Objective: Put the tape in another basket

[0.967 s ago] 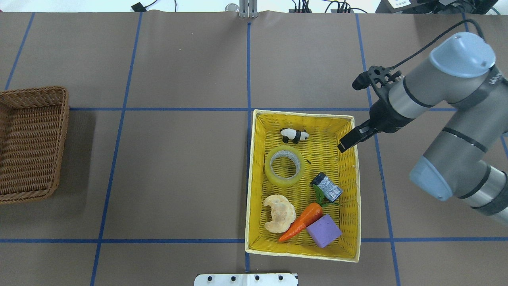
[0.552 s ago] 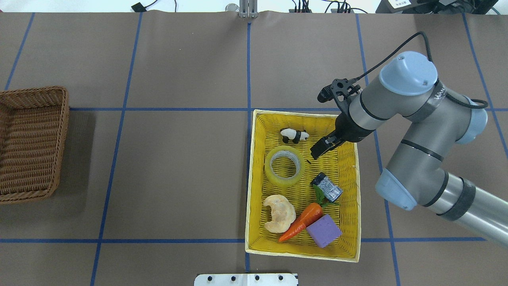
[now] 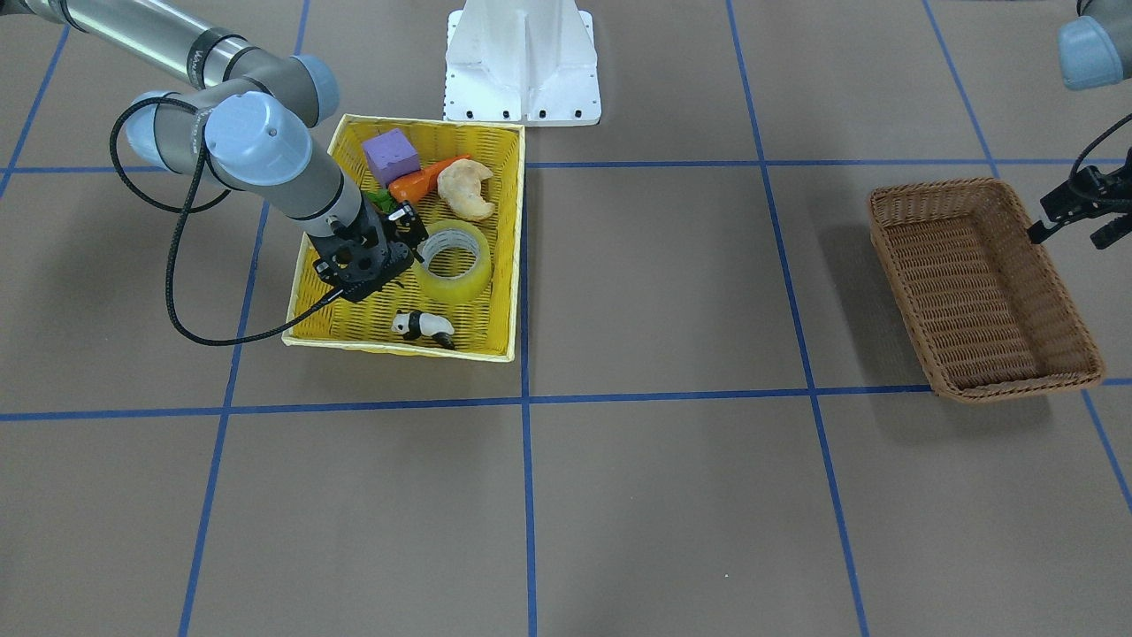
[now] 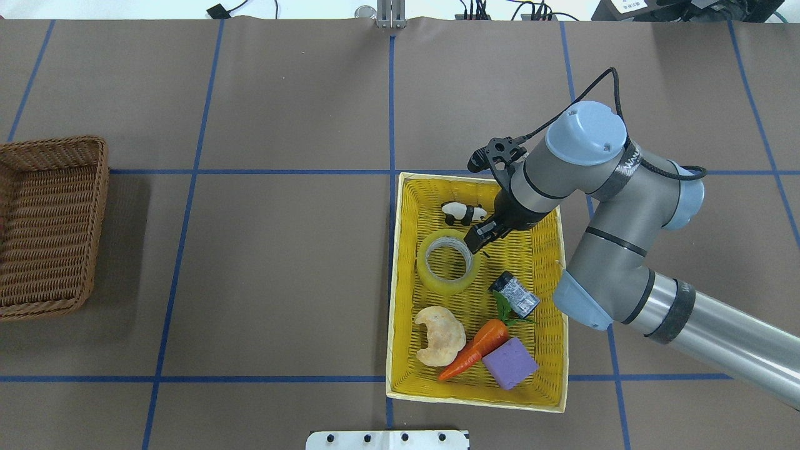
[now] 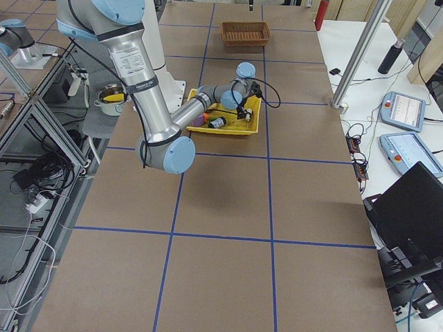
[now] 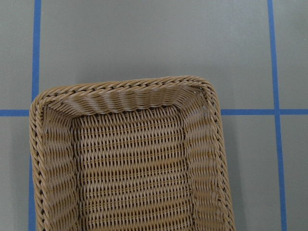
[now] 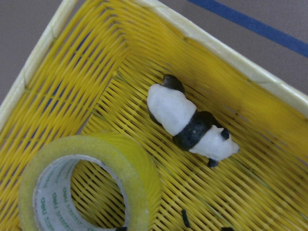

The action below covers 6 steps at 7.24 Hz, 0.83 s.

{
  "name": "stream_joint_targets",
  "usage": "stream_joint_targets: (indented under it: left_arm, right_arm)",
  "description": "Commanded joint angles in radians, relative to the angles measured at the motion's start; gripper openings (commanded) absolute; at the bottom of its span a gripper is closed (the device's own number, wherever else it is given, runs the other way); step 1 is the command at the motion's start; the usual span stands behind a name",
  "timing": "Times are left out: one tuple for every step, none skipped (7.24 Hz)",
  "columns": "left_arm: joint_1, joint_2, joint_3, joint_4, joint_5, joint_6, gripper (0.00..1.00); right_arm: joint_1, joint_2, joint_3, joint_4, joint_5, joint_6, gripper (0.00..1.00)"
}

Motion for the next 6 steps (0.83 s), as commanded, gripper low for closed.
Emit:
stream_joint_targets:
  left_arm:
    - [0.0, 0.002, 0.001, 0.0, -0.001, 0.0, 0.98]
    - [0.0, 0.002, 0.001, 0.0, -0.001, 0.0, 0.98]
    - [0.0, 0.002, 0.001, 0.0, -0.001, 0.0, 0.98]
    - [0.0, 0.002, -0.001, 0.0, -0.001, 0.0, 0.98]
    - [0.0, 0.002, -0.001, 0.0, -0.001, 0.0, 0.98]
    - [0.0, 0.002, -0.001, 0.0, -0.001, 0.0, 0.98]
  right_arm:
    - [-0.003, 0.011, -0.004, 0.006, 0.0, 0.027, 0.72]
    - [-0.009, 0.011, -0.004, 0.006, 0.0, 0.027, 0.72]
    - [-0.014, 0.011, -0.004, 0.006, -0.002, 0.027, 0.72]
    - [-0.021, 0.011, -0.004, 0.006, -0.002, 0.027, 0.7]
    - [-0.03, 0.011, -0.006, 0.006, -0.006, 0.026, 0.68]
    - [-0.043, 0.011, -0.006, 0.008, -0.024, 0.026, 0.67]
